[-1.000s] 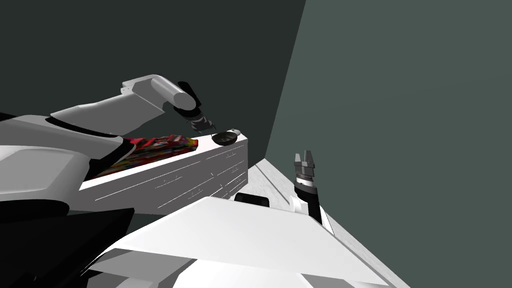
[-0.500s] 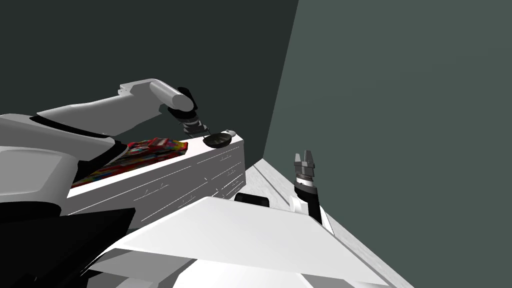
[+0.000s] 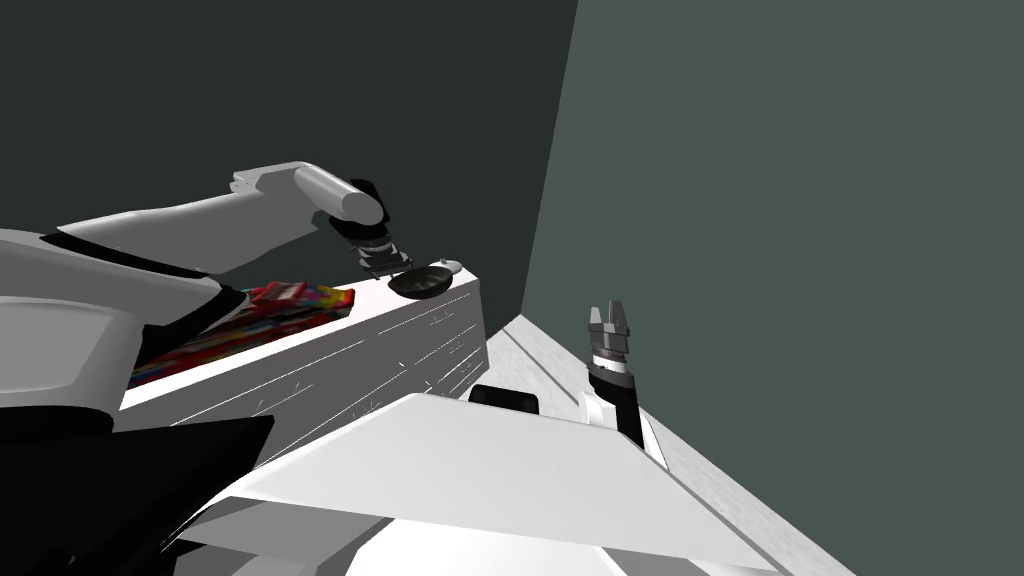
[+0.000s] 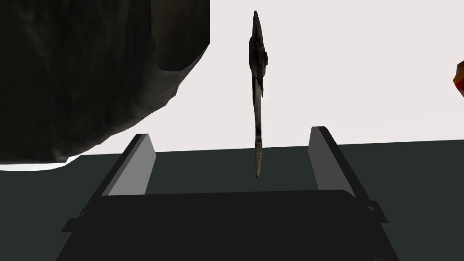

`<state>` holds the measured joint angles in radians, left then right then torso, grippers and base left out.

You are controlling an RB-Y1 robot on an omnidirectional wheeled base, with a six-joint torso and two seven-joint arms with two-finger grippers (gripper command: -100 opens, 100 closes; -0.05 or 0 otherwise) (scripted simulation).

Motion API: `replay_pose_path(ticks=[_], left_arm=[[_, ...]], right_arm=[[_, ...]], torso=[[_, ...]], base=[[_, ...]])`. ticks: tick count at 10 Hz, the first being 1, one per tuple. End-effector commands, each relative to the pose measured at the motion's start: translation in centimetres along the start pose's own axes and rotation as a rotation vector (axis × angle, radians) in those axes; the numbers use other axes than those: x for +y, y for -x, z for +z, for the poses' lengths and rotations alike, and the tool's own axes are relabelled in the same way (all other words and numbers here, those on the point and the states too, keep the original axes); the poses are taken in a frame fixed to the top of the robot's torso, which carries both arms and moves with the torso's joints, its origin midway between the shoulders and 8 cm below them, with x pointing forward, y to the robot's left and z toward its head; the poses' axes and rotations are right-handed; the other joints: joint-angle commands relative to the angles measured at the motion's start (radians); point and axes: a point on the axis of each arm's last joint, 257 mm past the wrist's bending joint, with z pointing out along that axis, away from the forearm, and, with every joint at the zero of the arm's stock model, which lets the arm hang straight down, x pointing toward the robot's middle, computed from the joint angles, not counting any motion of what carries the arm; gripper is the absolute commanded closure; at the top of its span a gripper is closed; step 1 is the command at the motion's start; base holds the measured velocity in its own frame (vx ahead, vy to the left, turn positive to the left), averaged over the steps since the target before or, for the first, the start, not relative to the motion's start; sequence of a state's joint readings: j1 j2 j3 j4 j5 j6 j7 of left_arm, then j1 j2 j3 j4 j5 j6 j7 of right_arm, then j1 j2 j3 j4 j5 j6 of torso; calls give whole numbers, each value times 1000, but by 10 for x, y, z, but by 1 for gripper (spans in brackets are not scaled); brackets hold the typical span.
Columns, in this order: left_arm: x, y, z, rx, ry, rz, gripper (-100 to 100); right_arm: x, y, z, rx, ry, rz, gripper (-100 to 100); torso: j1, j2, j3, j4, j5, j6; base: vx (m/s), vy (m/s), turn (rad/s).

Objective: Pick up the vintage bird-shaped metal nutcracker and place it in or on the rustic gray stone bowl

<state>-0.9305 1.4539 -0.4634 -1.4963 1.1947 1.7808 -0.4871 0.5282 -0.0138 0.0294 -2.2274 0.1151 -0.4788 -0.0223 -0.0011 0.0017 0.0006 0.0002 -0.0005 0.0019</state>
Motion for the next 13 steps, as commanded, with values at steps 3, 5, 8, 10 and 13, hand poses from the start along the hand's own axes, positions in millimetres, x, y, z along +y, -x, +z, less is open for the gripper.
replay_pose_path(ticks=[3, 5, 8, 10, 13], left_arm=[[20, 21, 12, -2, 26, -76, -100], [38, 34, 22, -6, 49, -127, -100], [61, 46, 32, -6, 77, -189, -100], [75, 52, 38, -5, 94, -225, -100], [84, 56, 41, -8, 105, -246, -100]], right_arm=[[0, 0, 0, 0, 0, 0, 0], [0, 0, 0, 0, 0, 0, 0], [0, 0, 0, 0, 0, 0, 0], [0, 0, 0, 0, 0, 0, 0], [0, 0, 0, 0, 0, 0, 0]], torso=[[1, 1, 1, 1, 0, -1], [1, 4, 2, 1, 0, -1], [1, 1, 1, 1, 0, -1], [1, 3, 2, 1, 0, -1], [2, -1, 0, 1, 0, -2]], base=[[-109, 28, -199], [-158, 20, -335], [-99, 10, -211], [-119, 6, -209], [-54, 4, -104]])
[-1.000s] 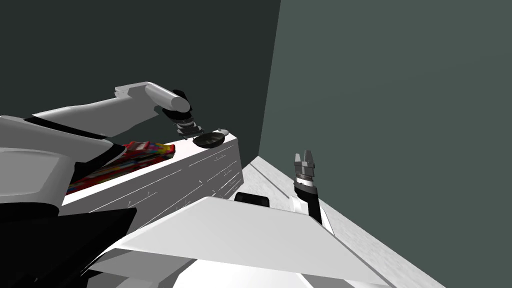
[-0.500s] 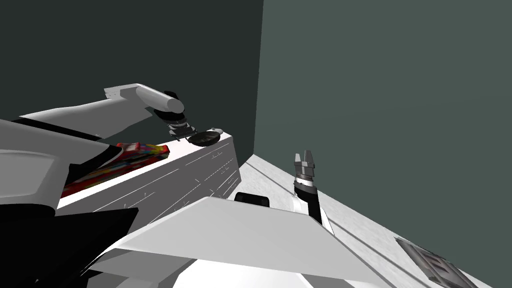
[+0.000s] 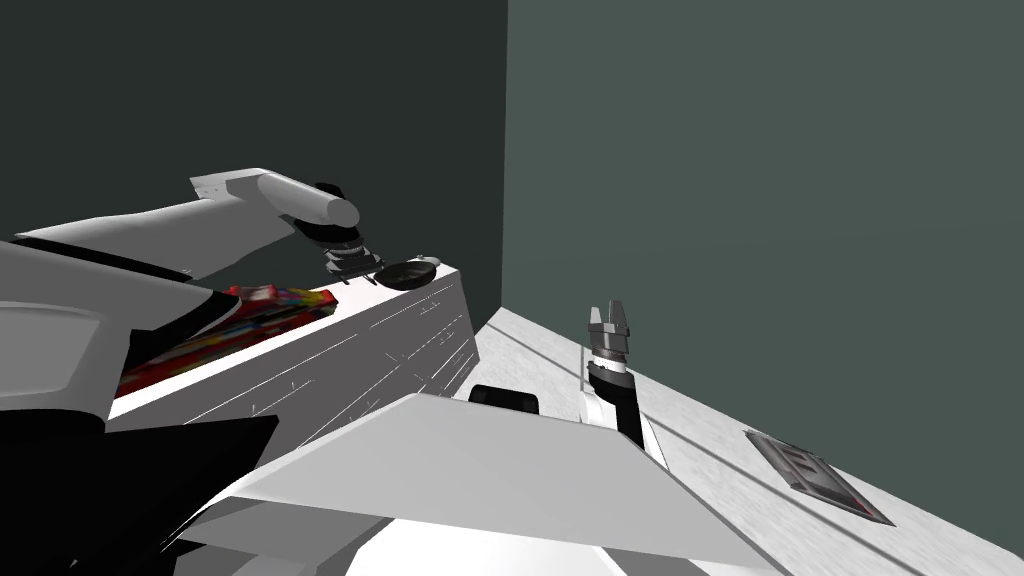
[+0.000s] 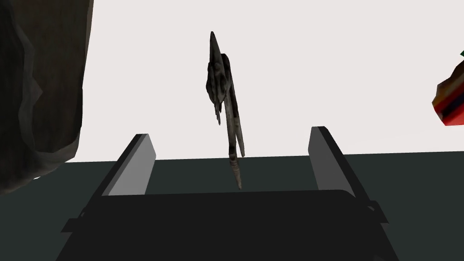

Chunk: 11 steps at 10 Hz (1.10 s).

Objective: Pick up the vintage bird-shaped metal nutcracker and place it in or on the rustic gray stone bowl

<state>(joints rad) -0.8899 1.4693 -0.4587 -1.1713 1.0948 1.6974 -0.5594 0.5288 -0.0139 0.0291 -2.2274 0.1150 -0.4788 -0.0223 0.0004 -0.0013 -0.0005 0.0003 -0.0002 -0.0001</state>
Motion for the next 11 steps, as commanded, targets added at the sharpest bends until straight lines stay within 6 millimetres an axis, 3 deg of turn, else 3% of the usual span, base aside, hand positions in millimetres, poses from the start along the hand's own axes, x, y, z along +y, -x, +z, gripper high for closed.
replay_pose_path(ticks=[1, 5, 6, 7, 11], left_arm=[[0, 0, 0, 0, 0, 0, 100], [1, 0, 0, 0, 4, -4, 100], [1, 0, 0, 0, 4, -4, 0], [-8, -7, -4, 3, -12, 22, 100], [-27, -23, -17, 6, -40, 79, 100]], right_arm=[[0, 0, 0, 0, 0, 0, 0], [0, 0, 0, 0, 0, 0, 0], [0, 0, 0, 0, 0, 0, 0], [0, 0, 0, 0, 0, 0, 0], [0, 0, 0, 0, 0, 0, 0]], torso=[[0, 0, 0, 0, 0, 0], [0, -2, -1, 0, 0, 2], [0, -2, -1, 0, 0, 2], [0, -2, -1, 0, 0, 1], [0, -9, -5, -2, 0, 1]], base=[[0, 0, 0], [0, 0, 4], [0, 0, 0], [65, 11, 231], [102, -5, 193]])
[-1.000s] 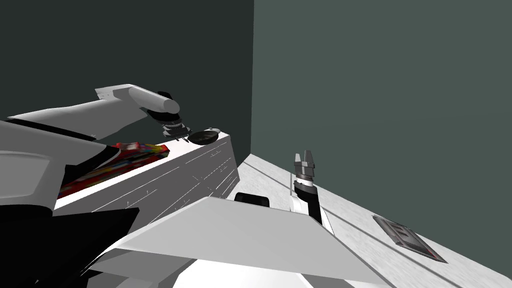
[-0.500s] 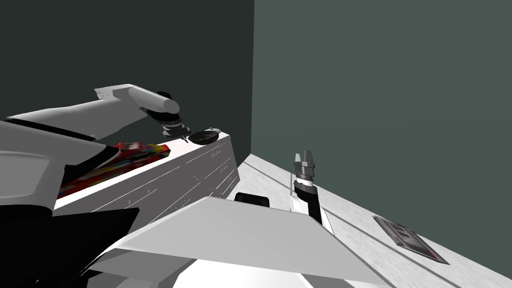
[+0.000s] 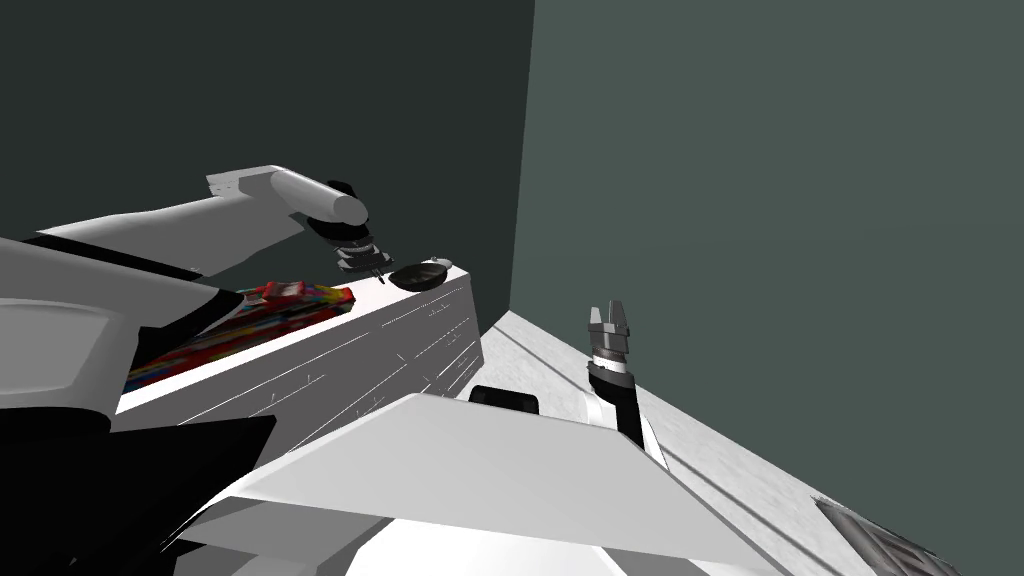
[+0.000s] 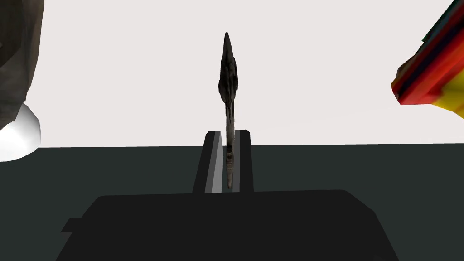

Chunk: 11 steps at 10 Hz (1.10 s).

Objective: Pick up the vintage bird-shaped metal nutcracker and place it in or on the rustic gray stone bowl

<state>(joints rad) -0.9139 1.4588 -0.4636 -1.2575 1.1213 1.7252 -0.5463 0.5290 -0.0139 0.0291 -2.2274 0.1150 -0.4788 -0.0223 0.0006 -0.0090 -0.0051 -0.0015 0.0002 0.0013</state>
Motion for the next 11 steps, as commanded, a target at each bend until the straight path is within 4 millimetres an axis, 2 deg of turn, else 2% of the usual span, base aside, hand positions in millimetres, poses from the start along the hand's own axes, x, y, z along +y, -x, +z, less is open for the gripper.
replay_pose_path(ticks=[1, 4, 7, 9, 10, 11], left_arm=[[-10, -11, -6, 3, -14, 30, 100], [-33, -34, -23, 8, -48, 110, 100], [-42, -45, -30, 3, -63, 152, 100], [-53, -62, -40, 6, -80, 203, 100], [-52, -57, -38, 4, -78, 191, 100], [-51, -58, -39, 5, -77, 192, 0]], right_arm=[[0, 0, 0, 0, 0, 0, 0], [0, 0, 0, 0, 0, 0, 0], [0, 0, 0, 0, 0, 0, 0], [0, 0, 0, 0, 0, 0, 0], [0, 0, 0, 0, 0, 0, 0], [0, 0, 0, 0, 0, 0, 0]], torso=[[0, 0, 0, 0, 0, 0], [0, -2, -1, 0, 0, -2], [-1, -2, -1, 0, 0, -2], [0, 1, 1, 0, 0, -2], [-1, 0, 0, 0, 0, -3], [0, 1, 1, 0, 0, -1]], base=[[66, 0, 204], [136, -18, 323], [92, -23, 135], [89, -30, 273], [54, -35, 87], [6, -5, -12]])
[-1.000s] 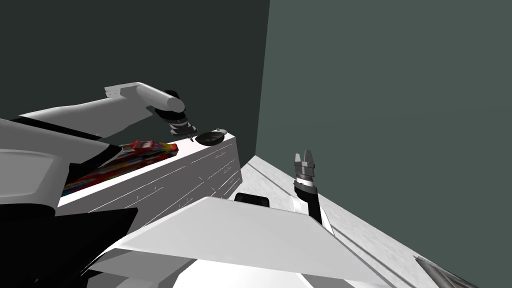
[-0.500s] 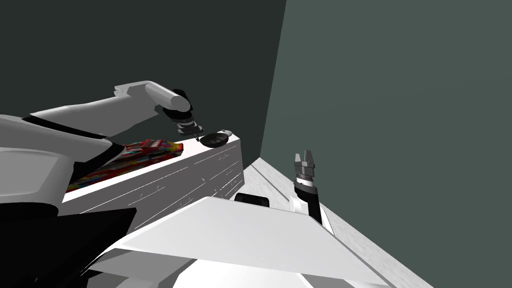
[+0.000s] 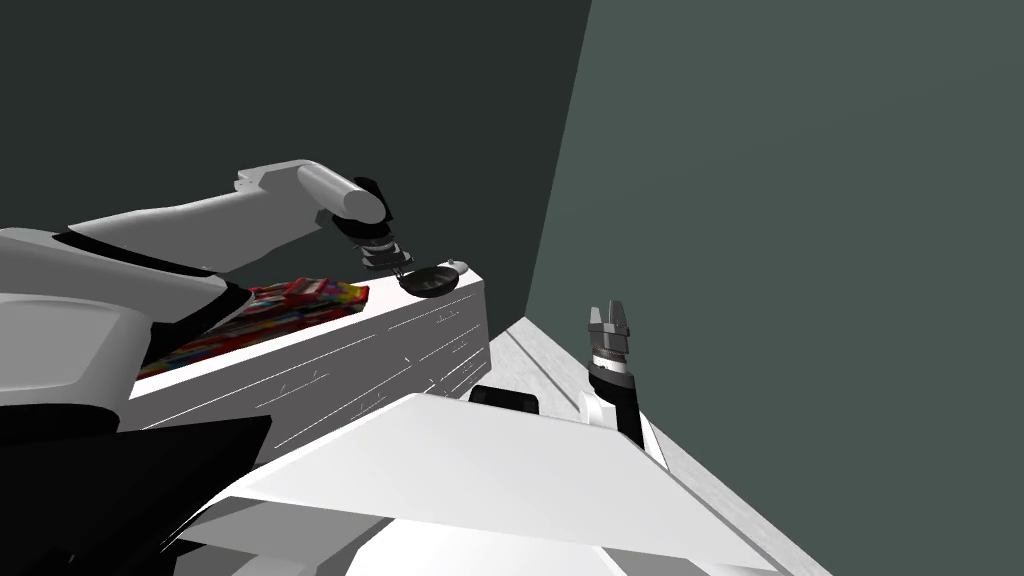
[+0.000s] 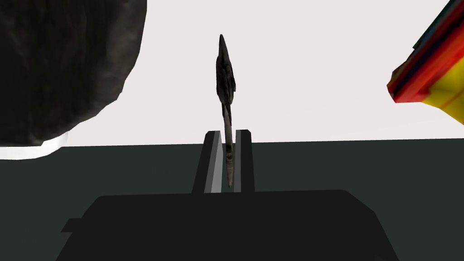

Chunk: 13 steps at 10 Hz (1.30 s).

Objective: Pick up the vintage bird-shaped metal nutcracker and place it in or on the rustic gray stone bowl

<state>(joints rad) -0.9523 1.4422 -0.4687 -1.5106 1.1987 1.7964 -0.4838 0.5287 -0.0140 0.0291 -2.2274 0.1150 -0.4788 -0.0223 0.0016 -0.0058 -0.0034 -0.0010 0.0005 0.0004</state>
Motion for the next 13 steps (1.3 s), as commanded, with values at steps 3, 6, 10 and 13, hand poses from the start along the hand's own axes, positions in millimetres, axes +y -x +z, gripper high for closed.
replay_pose_path(ticks=[3, 6, 10, 13], left_arm=[[6, 18, -30, -43, -26, -38, 100], [11, 31, -52, -74, -48, -68, 100], [20, 50, -91, -129, -99, -116, 100], [24, 60, -117, -164, -142, -140, 100]], right_arm=[[0, 0, 0, 0, 0, 0, 0], [0, 0, 0, 0, 0, 0, 0], [0, 0, 0, 0, 0, 0, 0], [0, 0, 0, 0, 0, 0, 0]], torso=[[-5, 2, 2, 2, -2, -2], [-5, 5, 3, 2, -2, -2], [-5, 5, 4, 3, -2, -2], [-9, 5, 4, 3, -3, -2]], base=[[19, -78, 126], [0, -76, 93], [2, -76, 104], [28, -101, 90]])
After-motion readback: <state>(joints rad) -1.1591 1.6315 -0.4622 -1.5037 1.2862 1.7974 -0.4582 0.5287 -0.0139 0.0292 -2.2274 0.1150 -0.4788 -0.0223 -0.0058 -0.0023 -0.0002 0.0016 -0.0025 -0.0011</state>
